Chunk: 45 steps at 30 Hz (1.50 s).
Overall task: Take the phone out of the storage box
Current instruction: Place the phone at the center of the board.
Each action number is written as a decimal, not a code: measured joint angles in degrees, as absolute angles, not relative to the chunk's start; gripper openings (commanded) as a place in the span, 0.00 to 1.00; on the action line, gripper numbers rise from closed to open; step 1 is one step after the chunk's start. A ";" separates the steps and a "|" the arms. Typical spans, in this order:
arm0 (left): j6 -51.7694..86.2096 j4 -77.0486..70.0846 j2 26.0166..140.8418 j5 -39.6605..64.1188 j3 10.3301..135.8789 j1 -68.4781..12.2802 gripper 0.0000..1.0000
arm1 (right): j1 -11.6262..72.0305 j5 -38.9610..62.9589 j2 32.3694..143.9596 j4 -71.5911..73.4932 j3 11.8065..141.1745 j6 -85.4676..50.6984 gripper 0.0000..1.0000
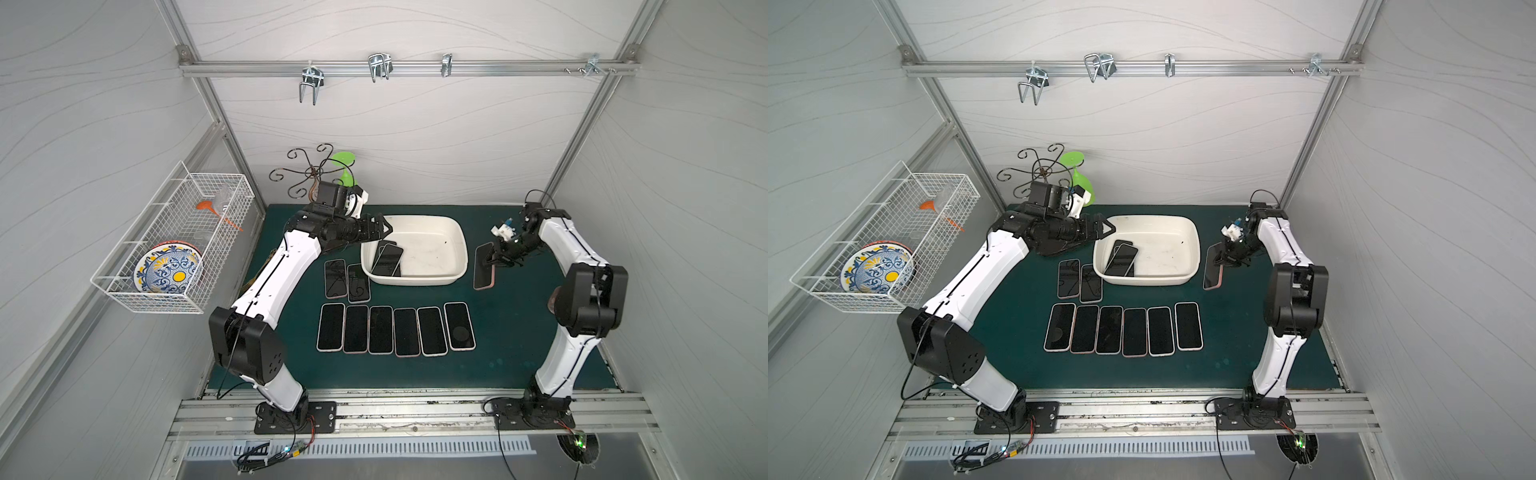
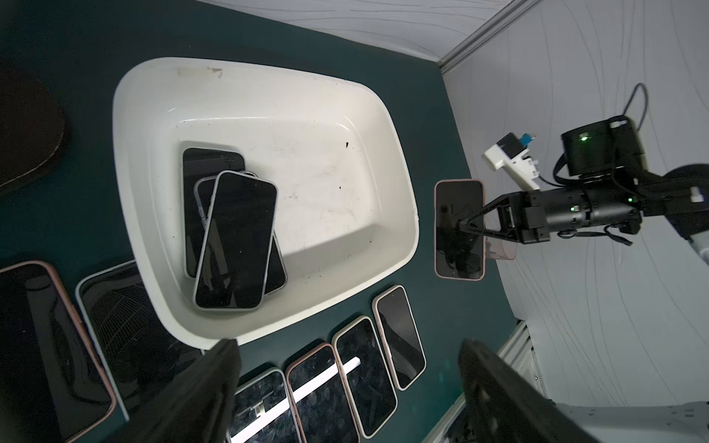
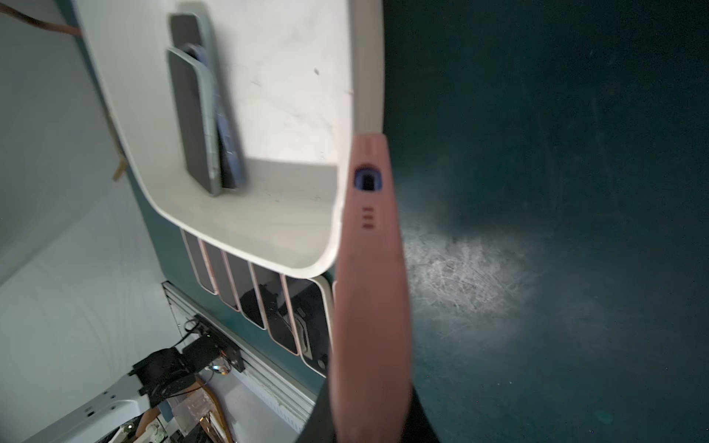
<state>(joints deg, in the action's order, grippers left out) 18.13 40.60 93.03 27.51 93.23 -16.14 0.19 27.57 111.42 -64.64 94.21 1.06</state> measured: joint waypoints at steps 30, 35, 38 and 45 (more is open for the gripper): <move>16.03 40.53 91.31 27.38 86.83 -13.17 0.91 | 2.57 24.23 135.39 -70.96 118.91 6.04 0.10; 16.03 40.51 91.31 26.98 86.59 -13.17 0.91 | 1.85 24.82 136.51 -71.48 120.03 5.89 0.26; 16.05 40.51 91.31 26.74 86.11 -13.17 0.91 | 0.89 24.49 137.25 -70.87 120.03 5.72 0.34; 16.16 40.49 91.33 26.52 85.36 -13.17 0.90 | -2.37 23.92 138.39 -68.99 119.98 4.12 0.57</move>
<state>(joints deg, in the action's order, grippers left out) 16.16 40.49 91.33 26.52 85.36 -13.17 -2.37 23.92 138.39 -68.99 119.98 4.12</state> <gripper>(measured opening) 0.904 0.518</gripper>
